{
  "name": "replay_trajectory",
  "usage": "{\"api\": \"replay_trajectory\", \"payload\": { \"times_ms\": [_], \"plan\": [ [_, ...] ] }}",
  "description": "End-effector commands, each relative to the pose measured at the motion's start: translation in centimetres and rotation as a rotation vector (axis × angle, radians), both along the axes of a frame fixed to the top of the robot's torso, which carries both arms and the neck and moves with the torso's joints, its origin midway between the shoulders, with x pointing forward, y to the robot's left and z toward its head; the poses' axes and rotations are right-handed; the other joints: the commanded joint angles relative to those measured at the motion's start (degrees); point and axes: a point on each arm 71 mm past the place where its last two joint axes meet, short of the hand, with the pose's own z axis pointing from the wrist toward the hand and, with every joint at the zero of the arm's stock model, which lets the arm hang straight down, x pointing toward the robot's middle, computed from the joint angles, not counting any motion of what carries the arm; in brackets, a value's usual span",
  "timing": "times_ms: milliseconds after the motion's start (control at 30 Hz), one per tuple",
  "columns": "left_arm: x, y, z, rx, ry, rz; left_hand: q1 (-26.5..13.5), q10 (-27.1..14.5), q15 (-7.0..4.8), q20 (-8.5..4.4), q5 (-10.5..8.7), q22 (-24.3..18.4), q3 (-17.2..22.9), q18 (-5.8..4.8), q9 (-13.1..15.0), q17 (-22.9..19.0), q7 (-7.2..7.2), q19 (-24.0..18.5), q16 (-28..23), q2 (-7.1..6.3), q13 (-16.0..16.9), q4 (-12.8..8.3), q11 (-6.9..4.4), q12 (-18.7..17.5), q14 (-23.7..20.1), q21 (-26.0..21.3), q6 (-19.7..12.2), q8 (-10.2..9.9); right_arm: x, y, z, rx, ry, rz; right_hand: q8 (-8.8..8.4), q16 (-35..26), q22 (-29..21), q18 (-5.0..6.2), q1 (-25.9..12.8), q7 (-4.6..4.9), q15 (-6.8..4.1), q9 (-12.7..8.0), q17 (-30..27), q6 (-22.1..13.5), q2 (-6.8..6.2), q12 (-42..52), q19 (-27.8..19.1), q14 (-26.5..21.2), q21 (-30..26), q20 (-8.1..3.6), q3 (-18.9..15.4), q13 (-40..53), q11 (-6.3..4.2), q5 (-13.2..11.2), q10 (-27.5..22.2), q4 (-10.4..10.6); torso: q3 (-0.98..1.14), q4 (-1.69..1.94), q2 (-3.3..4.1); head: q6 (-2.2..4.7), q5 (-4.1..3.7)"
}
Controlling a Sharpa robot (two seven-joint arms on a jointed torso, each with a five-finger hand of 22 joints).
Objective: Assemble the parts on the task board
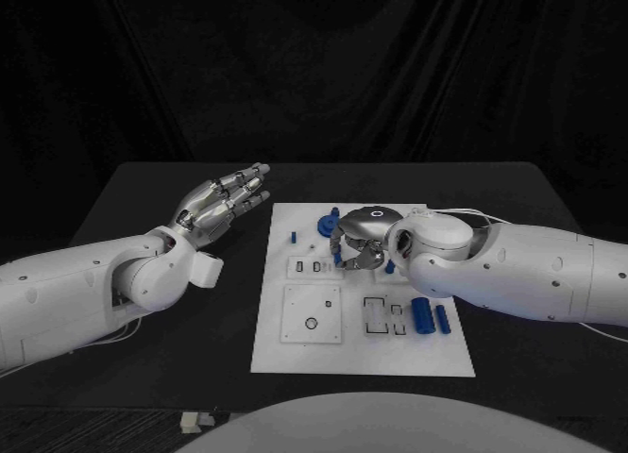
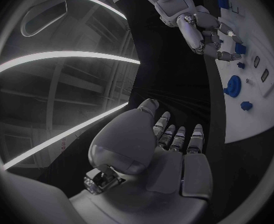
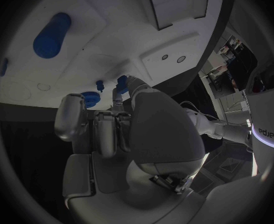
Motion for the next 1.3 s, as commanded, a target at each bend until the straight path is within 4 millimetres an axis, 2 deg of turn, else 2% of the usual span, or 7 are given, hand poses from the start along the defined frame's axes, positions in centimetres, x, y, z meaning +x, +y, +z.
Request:
{"api": "replay_trajectory", "payload": {
  "times_ms": [33, 267, 500, 833, 967, 1033, 1300],
  "plan": [
    [-0.07, -0.17, 0.06, -0.015, -0.006, -0.012, 0.0, 0.0, 0.38, 0.37, 0.27, 0.1, 0.3, 0.63, 0.1, 0.0, 0.11, 0.0, 0.1, -0.15, 0.1, 0.0, 0.44, 0.3, -0.1, 0.3, 0.1, 0.4, 0.07, -0.02, -0.23, -0.017, -0.001, -0.016, 0.2, -0.4, 9.1, 0.42, -0.6, -0.01, 0.42, 0.1, 12.9, -0.6, -0.07, 0.2, -0.3, 5.1, -0.3, 0.15, -0.1, 15.1, 0.44, -0.4, 6.0, -0.5, -0.01, 0.0, 0.02, -0.01, -0.05],
    [-0.11, -0.13, 0.01, -0.015, -0.004, -0.011, -0.1, 0.0, 0.37, 0.34, 0.28, 0.0, 0.5, 0.63, 0.1, 0.0, 0.09, 0.0, 0.1, -0.14, 0.1, 0.0, 0.43, 0.3, -0.1, 0.2, 0.0, 0.4, 0.05, 0.18, -0.46, -0.017, 0.002, -0.014, 0.19, -0.4, 9.1, 0.44, -0.8, -0.03, 0.43, 0.1, 12.9, -0.9, -0.06, 0.2, -0.3, 5.1, -0.4, 0.18, -0.2, 15.1, 0.44, -1.1, 6.0, -0.6, -0.01, 0.04, 0.02, -0.01, 0.0],
    [-0.12, -0.1, -0.03, -0.015, -0.003, -0.011, -0.1, 0.0, 0.37, 0.34, 0.28, 0.0, 0.5, 0.63, 0.1, 0.0, 0.09, 0.0, 0.1, -0.14, 0.1, 0.0, 0.43, 0.3, -0.1, 0.2, 0.0, 0.4, 0.03, 0.25, -0.61, -0.021, 0.009, -0.007, 0.28, -0.4, 9.0, 0.49, -1.5, -0.14, 0.4, 0.2, 12.8, -1.6, -0.46, 0.2, -0.4, 5.1, -0.7, 0.2, -0.8, 15.1, 0.36, -3.3, 6.0, -0.8, 0.0, 0.01, 0.01, -0.01, -0.03],
    [-0.14, -0.12, -0.09, -0.015, -0.002, -0.012, -0.1, 0.0, 0.37, 0.34, 0.28, 0.0, 0.5, 0.63, 0.1, 0.0, 0.09, 0.0, 0.1, -0.14, 0.1, 0.0, 0.43, 0.3, -0.1, 0.2, 0.0, 0.4, -0.01, 0.32, -0.71, -0.028, 0.017, 0.001, 0.13, -0.6, 9.0, 0.52, -1.4, -0.23, 0.36, 0.2, 12.7, -2.3, -0.74, 0.2, -0.4, 5.0, -0.9, 0.19, -1.0, 15.1, 0.31, -4.4, 6.0, -1.1, 0.0, -0.01, 0.0, -0.01, 0.01],
    [-0.15, -0.08, -0.11, -0.015, -0.001, -0.011, -0.1, 0.0, 0.37, 0.34, 0.28, 0.0, 0.5, 0.63, 0.1, 0.0, 0.09, 0.0, 0.1, -0.14, 0.1, 0.0, 0.43, 0.3, -0.1, 0.2, 0.0, 0.4, -0.04, 0.37, -0.73, -0.029, 0.019, 0.006, -0.76, -0.7, 9.0, 0.54, -1.5, -0.23, 0.36, -0.2, 12.6, -4.6, -0.99, 0.2, -0.4, 5.0, -1.1, 0.18, -1.2, 15.1, 0.31, -5.3, 6.0, -1.2, -0.01, 0.0, 0.02, -0.01, 0.0],
    [-0.15, -0.07, -0.11, -0.015, -0.001, -0.011, -0.1, 0.0, 0.37, 0.34, 0.28, 0.0, 0.5, 0.63, 0.1, 0.0, 0.09, 0.0, 0.1, -0.14, 0.1, 0.0, 0.43, 0.3, -0.1, 0.2, 0.0, 0.4, -0.04, 0.39, -0.74, -0.029, 0.019, 0.007, -1.82, -0.7, 8.9, 0.56, -1.5, -0.24, 0.36, -0.8, 12.5, -6.8, -1.13, 0.2, -0.5, 5.0, -1.4, 0.19, -1.2, 15.1, 0.33, -5.9, 6.0, -1.2, 0.0, -0.01, 0.02, -0.01, 0.03],
    [-0.17, -0.06, -0.13, -0.015, -0.001, -0.011, -0.1, 0.0, 0.37, 0.34, 0.28, 0.0, 0.5, 0.63, 0.1, 0.0, 0.09, 0.0, 0.1, -0.14, 0.1, 0.0, 0.43, 0.3, -0.1, 0.2, 0.0, 0.4, -0.03, 0.41, -0.76, -0.031, 0.021, 0.008, -2.16, -0.7, 8.9, 0.59, -1.6, -0.16, 0.38, -1.2, 12.5, -7.6, -1.09, 0.2, -0.5, 4.9, -1.6, 0.18, -1.3, 15.1, 0.35, -6.4, 6.0, -1.1, -0.01, -0.01, -0.02, -0.01, 0.06]
  ]
}}
